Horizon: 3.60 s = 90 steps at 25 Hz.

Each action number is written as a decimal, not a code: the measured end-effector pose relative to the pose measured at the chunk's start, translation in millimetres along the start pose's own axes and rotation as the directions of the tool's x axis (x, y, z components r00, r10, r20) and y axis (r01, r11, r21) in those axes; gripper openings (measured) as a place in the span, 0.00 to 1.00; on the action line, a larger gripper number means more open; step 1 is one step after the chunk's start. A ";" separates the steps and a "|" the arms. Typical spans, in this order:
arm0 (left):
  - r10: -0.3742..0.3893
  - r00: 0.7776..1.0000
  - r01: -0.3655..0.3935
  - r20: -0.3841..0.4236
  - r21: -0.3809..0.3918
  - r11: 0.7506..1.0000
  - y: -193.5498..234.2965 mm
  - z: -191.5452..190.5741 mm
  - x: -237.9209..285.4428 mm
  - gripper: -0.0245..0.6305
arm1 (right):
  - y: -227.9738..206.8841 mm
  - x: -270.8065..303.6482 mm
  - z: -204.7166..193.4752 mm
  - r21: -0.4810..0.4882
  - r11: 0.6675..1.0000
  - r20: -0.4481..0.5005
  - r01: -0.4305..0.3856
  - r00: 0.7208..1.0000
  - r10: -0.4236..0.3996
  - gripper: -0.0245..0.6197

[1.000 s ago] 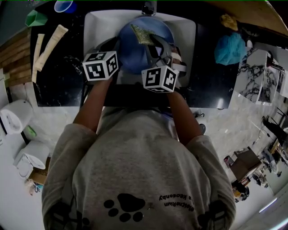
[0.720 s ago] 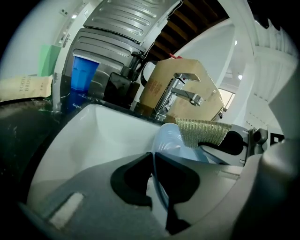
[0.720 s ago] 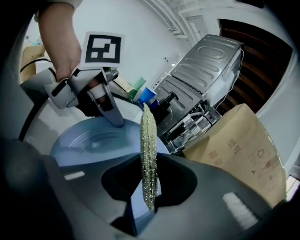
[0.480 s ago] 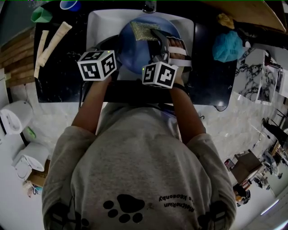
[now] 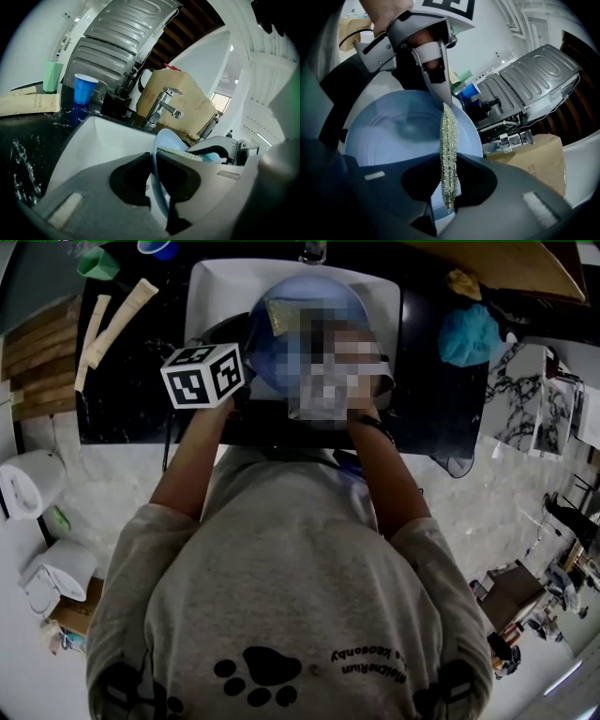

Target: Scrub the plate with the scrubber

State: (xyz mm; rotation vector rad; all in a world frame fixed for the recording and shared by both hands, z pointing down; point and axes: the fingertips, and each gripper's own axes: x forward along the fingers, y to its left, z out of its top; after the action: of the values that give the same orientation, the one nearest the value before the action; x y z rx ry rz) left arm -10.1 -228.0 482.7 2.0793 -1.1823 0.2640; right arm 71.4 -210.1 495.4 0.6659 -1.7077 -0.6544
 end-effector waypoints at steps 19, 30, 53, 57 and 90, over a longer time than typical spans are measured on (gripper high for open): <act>0.023 0.995 -0.013 0.093 -0.101 0.995 12.6 8.3 -12.3 0.11 | 74.4 -38.8 34.3 -0.075 0.964 0.067 -0.254 0.963 0.259 0.14; 0.085 0.989 -0.075 0.118 -0.087 0.993 22.5 6.4 -22.4 0.11 | 90.0 -50.5 23.2 0.085 0.917 0.117 -0.391 0.917 0.380 0.14; -0.011 0.990 0.027 0.143 -0.116 0.993 -10.2 12.0 -38.4 0.11 | -44.4 -22.9 -21.5 0.050 0.998 -0.042 0.049 0.998 -0.047 0.14; -0.018 0.986 0.041 0.167 -0.133 0.990 -11.5 16.5 -42.0 0.11 | -33.4 -18.8 -19.1 0.027 1.000 -0.051 0.014 0.999 -0.013 0.14; -0.004 0.990 0.034 0.139 -0.213 0.976 7.5 -3.6 -37.1 0.13 | 115.2 -66.6 4.3 0.025 0.897 0.043 -0.441 0.897 0.440 0.14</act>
State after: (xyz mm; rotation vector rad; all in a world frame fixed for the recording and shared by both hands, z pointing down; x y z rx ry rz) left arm -36.4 -203.3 470.6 1.9415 -1.2141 -0.0178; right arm 69.8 -82.6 533.7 0.2696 -1.8258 -0.3160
